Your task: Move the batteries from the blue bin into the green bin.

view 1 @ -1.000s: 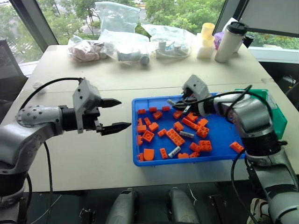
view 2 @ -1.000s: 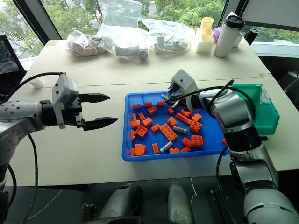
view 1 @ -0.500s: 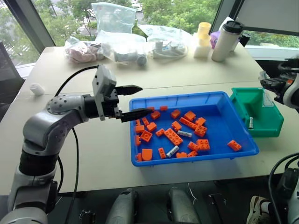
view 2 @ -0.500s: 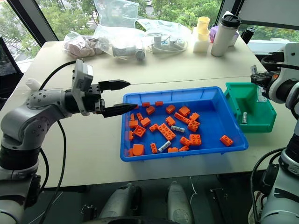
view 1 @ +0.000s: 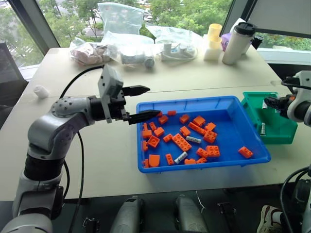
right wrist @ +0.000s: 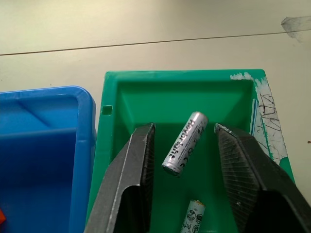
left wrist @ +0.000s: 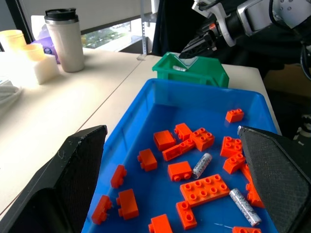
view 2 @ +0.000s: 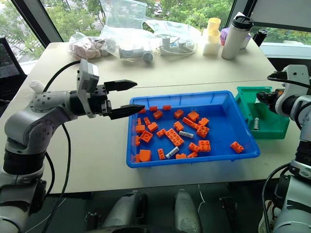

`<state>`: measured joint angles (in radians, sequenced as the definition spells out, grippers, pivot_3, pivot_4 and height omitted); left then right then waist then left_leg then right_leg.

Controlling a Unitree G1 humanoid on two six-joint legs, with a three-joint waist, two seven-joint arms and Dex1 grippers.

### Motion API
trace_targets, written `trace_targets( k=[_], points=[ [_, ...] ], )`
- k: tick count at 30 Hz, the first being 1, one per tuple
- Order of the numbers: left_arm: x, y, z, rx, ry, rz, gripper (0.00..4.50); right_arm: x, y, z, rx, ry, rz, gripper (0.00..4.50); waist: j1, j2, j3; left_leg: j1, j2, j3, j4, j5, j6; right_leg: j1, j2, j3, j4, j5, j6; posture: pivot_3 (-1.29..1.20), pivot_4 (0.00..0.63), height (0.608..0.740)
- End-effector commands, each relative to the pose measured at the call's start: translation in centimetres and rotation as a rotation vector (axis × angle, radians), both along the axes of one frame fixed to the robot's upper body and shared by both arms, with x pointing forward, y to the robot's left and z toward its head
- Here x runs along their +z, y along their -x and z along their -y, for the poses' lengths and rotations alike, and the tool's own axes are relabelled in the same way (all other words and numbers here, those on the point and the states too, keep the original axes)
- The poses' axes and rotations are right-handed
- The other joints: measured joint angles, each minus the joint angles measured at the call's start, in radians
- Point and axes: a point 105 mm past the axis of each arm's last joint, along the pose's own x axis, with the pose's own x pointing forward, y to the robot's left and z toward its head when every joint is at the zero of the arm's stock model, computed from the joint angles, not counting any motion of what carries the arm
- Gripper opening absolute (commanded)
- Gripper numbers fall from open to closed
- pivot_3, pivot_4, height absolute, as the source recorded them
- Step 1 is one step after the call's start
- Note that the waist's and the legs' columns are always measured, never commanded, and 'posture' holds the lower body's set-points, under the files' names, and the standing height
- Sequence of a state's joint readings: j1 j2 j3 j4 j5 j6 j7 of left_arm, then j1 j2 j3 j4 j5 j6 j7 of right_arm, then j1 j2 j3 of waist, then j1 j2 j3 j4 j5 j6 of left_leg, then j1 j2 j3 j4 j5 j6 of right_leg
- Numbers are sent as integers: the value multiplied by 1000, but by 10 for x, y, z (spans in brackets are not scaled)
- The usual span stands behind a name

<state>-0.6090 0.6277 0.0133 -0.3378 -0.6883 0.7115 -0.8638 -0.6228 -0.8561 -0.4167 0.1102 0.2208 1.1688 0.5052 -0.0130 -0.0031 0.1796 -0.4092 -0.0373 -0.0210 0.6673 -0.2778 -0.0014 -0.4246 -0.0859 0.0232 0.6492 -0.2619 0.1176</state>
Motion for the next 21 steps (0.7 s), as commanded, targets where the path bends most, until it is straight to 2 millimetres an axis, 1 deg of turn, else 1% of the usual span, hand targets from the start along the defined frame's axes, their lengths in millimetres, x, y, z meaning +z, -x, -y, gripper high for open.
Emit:
trace_targets(
  k=[1, 2, 5, 6, 7, 8, 9, 10, 11, 13, 15, 21],
  points=[
    [10, 6, 1, -9, -4, 62, 4500, 26, 3, 3, 6, 50, 73, 3973, 0, 0, 0, 0, 0, 0, 0, 0, 0, 0, 0, 0, 0, 0, 0, 0, 150, 740],
    [10, 6, 1, -8, -6, 61, 4500, 28, 3, 2, 12, 53, 78, 4456, 0, 0, 0, 0, 0, 0, 0, 0, 0, 0, 0, 0, 0, 0, 0, 0, 150, 740],
    [5, 8, -3, -14, -46, 54, 4500, 49, 1, -23, 178, 95, 143, 4456, -1, 0, 0, 0, 0, 0, 0, 0, 0, 0, 0, 0, 0, 0, 0, 0, 150, 740],
    [4, 9, -4, -20, -64, 50, 4500, 53, 3, -37, 271, 107, 153, 4456, -3, 0, 0, 0, 0, 0, 0, 0, 0, 0, 0, 0, 0, 0, 0, 0, 150, 740],
    [-2, 14, -7, -42, -110, 35, 4500, 54, 9, -65, 463, 156, 157, 4456, -4, 0, 0, 0, 0, 0, 0, 0, 0, 0, 1, 0, 0, 0, 0, 0, 150, 740],
    [-7, 18, -11, -60, -162, 25, 4500, 51, 19, -93, 657, 199, 144, 4456, -4, 0, 0, 0, 1, 0, 0, 0, 0, 0, 1, 0, 0, 0, 0, 0, 150, 740],
    [-12, 21, -14, -75, -207, 18, 4500, 44, 31, -116, 818, 216, 111, 4456, -6, 0, 0, 0, 2, 0, -1, 0, 0, 0, 2, 0, -1, 0, 0, 0, 150, 740],
    [-15, 23, -17, -85, -240, 12, 4500, 37, 41, -130, 928, 203, 69, 4456, -7, 0, 0, 1, 3, 0, 0, 0, 0, 0, 4, 0, -1, 0, 0, 0, 150, 740],
    [-15, 25, -19, -92, -261, 13, 4500, 30, 49, -141, 1012, 192, 29, 4456, -6, 0, 0, 1, 4, 0, -1, 0, 0, 0, 4, 0, -1, 0, 0, 0, 150, 740],
    [-14, 27, -22, -103, -290, 20, 4500, 18, 62, -158, 1154, 185, -46, 4456, -3, 0, 0, 1, 4, 0, 0, 0, 0, 1, 4, 0, -1, 0, 0, 0, 150, 740],
    [-13, 30, -23, -117, -318, 29, 4500, 7, 70, -172, 1272, 207, -101, 4456, 4, 0, 0, 1, 3, -1, 1, 0, 1, 2, 3, 0, -1, 0, 0, 0, 150, 740],
    [-19, 41, -24, -159, -431, 48, 4500, -22, 78, -205, 1594, 287, -191, 4456, -1, -1, 1, 1, 3, -1, 1, -1, 1, 2, 3, -1, -1, 0, 0, 0, 150, 740]
  ],
)
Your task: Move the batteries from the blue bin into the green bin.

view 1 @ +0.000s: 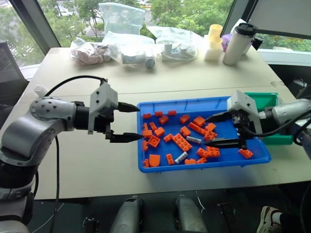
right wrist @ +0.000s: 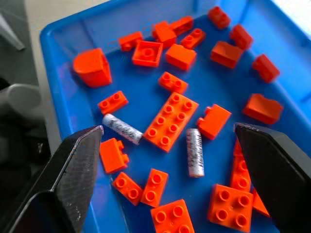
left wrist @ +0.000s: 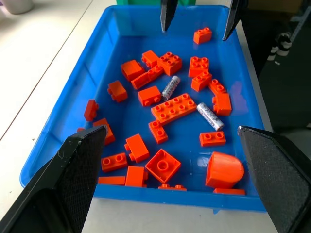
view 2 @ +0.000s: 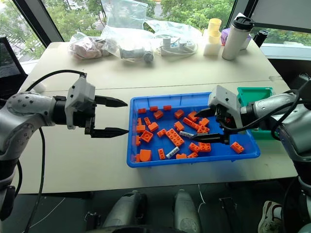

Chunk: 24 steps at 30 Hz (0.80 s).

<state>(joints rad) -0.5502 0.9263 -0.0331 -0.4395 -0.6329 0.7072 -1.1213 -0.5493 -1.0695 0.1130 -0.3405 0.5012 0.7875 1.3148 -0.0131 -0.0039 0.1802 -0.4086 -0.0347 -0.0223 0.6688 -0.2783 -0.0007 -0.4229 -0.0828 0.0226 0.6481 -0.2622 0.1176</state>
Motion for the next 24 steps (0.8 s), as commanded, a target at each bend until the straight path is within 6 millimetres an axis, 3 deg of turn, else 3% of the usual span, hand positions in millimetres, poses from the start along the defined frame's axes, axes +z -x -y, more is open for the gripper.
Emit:
trace_targets(
  k=[1, 12, 24],
  points=[
    [2, 9, 3, -43, -67, 56, 4500, -9, 4, -17, 181, 59, 21, 4456, -2, 0, 0, 0, 0, 0, 0, 0, 0, 0, 0, 0, 0, 0, 0, 0, 150, 740],
    [3, 14, 2, 28, -23, 46, 4500, -45, -8, -50, 394, 133, 49, 4456, 1, 0, 0, 0, 0, -1, 0, 0, 0, 0, 0, 0, 0, 0, 0, 0, 150, 740],
    [7, 11, 5, 61, 0, 47, 4500, -76, -27, -54, 388, 230, 68, 4456, 1, -1, 0, 0, 0, -1, 0, 1, -1, -1, 0, 0, 1, 0, 0, 0, 150, 740]
  ],
)
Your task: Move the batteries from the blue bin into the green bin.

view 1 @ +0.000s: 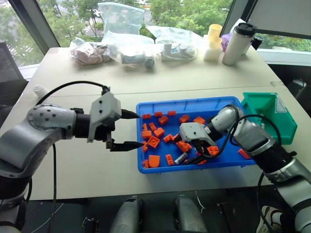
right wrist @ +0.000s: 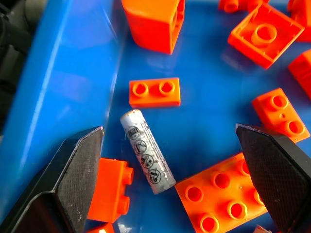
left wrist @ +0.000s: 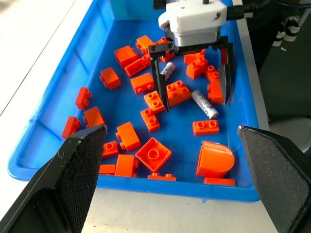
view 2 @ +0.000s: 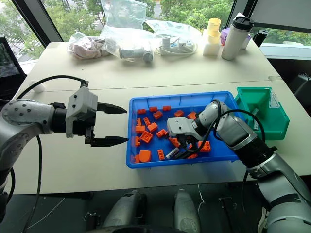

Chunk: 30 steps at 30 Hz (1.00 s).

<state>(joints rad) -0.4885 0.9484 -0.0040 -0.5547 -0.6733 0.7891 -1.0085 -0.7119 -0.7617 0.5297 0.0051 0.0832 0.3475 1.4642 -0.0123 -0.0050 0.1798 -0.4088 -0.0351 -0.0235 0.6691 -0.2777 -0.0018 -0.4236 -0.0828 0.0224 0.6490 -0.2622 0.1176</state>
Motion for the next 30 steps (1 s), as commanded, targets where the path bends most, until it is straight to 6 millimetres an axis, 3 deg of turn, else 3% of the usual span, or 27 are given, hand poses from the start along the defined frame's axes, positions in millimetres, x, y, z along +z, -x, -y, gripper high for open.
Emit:
trace_targets(
  k=[1, 2, 4, 10, 17, 20, 24, 27, 30],
  points=[
    [13, 2, 3, -7, 18, 53, 4500, 2, -3, -3, 25, 10, 50, 4456, 0, 0, 0, 0, 0, 0, 0, 0, 0, 0, 0, 0, 0, 0, 0, 0, 150, 740],
    [13, 1, 3, -6, 20, 54, 4500, -1, -3, -3, 28, 21, 58, 4456, 0, 0, 0, 0, 0, 0, 0, 0, 0, 0, 0, 0, 0, 0, 0, 0, 150, 740],
    [14, 1, 4, -6, 22, 55, 4500, -5, -4, -3, 30, 38, 70, 3606, 0, 0, 0, 0, 0, 0, 0, 0, 0, 0, 0, 0, 0, 0, 0, 0, 150, 740],
    [15, 0, 5, -7, 35, 60, 4500, -6, -4, -6, 36, 33, 91, 499, 0, 0, 0, 0, 0, 0, 0, 0, 0, 0, 0, 0, 0, 0, 0, 0, 150, 740],
    [14, -1, 5, -8, 38, 62, 4500, -2, -6, -6, 22, 19, 106, 499, 0, 0, 0, 0, 0, 0, 0, 0, 0, 0, 0, 0, 0, 0, 0, 0, 150, 740],
    [13, -2, 6, -9, 40, 64, 4500, -3, -5, -6, 20, 18, 100, 76, 0, 0, 0, 0, 0, 0, 0, 0, 0, 0, 0, 0, 0, 0, 0, 0, 150, 740],
    [12, -3, 5, -11, 43, 63, 4500, 2, -8, -6, -12, -5, 115, 76, 0, 0, 0, 0, 0, 0, 0, 0, 0, 0, 0, 0, 0, 0, 0, 0, 150, 740],
    [14, -3, 7, -19, 69, 71, 4500, 40, -20, -3, -159, -154, 151, 76, 1, 0, 0, 0, 0, 0, 0, 0, 0, 0, 0, 0, 0, 0, 0, 0, 150, 740],
    [23, -9, 13, -18, 176, 71, 4500, 104, -37, 18, -421, -386, 210, 76, 4, 0, 0, 0, 0, 0, 0, 0, 0, 0, -1, 0, 0, 0, 0, 0, 150, 740]
  ],
)
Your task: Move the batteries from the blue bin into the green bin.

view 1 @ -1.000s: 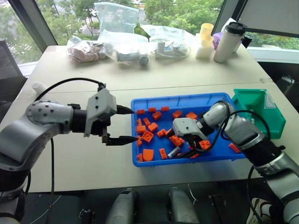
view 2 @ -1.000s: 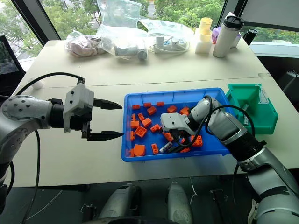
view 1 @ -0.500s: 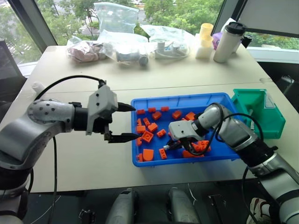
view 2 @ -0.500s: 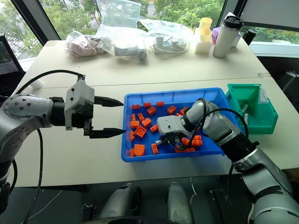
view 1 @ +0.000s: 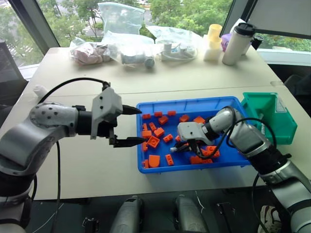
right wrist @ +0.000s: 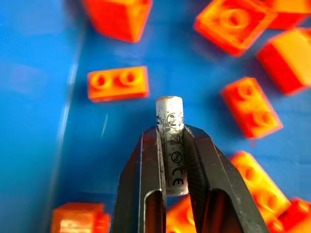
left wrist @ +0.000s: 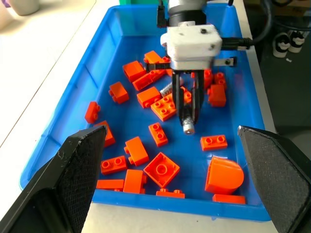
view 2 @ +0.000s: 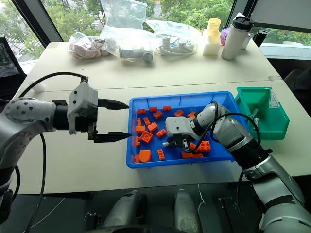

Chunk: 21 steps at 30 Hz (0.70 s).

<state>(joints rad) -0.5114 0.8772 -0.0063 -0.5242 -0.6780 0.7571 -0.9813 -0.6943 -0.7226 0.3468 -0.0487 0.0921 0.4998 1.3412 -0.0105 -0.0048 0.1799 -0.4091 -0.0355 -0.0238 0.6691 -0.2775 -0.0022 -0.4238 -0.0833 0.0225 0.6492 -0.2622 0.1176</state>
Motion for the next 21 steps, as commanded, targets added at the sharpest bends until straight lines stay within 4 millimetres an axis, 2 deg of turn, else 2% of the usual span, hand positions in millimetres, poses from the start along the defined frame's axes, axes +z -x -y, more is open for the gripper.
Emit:
trace_targets(
  k=[1, 2, 4, 6, 8, 11, 14, 21],
  points=[
    [18, -5, 7, -5, 124, 41, 4500, 89, -17, 26, -275, -298, 136, 76, 4, 0, 0, 0, 0, 0, 0, 0, 0, 0, 0, 0, 0, 0, 0, 0, 150, 740],
    [20, -8, 9, 1, 157, 41, 4500, 106, -20, 41, -372, -367, 172, 76, 5, 0, 0, 0, -1, 0, 0, 0, 0, 0, -1, 0, 0, 0, 0, 0, 150, 740],
    [20, -15, 14, 11, 207, 40, 4500, 128, -24, 74, -564, -464, 232, 76, 10, 0, 0, 0, -1, -1, 0, 0, 0, 0, -2, -1, 0, 0, 0, 0, 150, 740],
    [20, -20, 18, 17, 241, 34, 4500, 136, -25, 107, -734, -503, 283, 76, 21, 0, 0, 0, -2, -1, 0, 0, 0, 0, -2, -1, 0, 0, 0, 0, 150, 740],
    [18, -27, 23, 28, 279, 25, 4500, 129, -25, 143, -916, -478, 324, 76, 24, -1, 0, 0, -2, -1, 0, 0, 0, 0, -3, -1, 0, 0, 0, 0, 150, 740],
    [16, -34, 32, 17, 314, 12, 4500, 108, -20, 182, -1105, -408, 341, 76, 23, -1, -1, 0, -3, 1, 0, 0, 0, 1, -4, -1, 0, 0, 0, 0, 150, 740],
    [14, -36, 40, -7, 343, -7, 4500, 92, -17, 212, -1250, -377, 348, 76, 20, 0, -1, 0, -3, 2, 0, 0, 0, 0, -3, -1, 0, 0, 0, 0, 150, 740],
    [10, -38, 45, -28, 345, -14, 4500, 78, -14, 238, -1405, -374, 336, 76, -3, 0, -1, 1, -1, 2, -1, 0, 0, 0, -1, 1, 1, 0, 0, 0, 150, 740]
  ],
)
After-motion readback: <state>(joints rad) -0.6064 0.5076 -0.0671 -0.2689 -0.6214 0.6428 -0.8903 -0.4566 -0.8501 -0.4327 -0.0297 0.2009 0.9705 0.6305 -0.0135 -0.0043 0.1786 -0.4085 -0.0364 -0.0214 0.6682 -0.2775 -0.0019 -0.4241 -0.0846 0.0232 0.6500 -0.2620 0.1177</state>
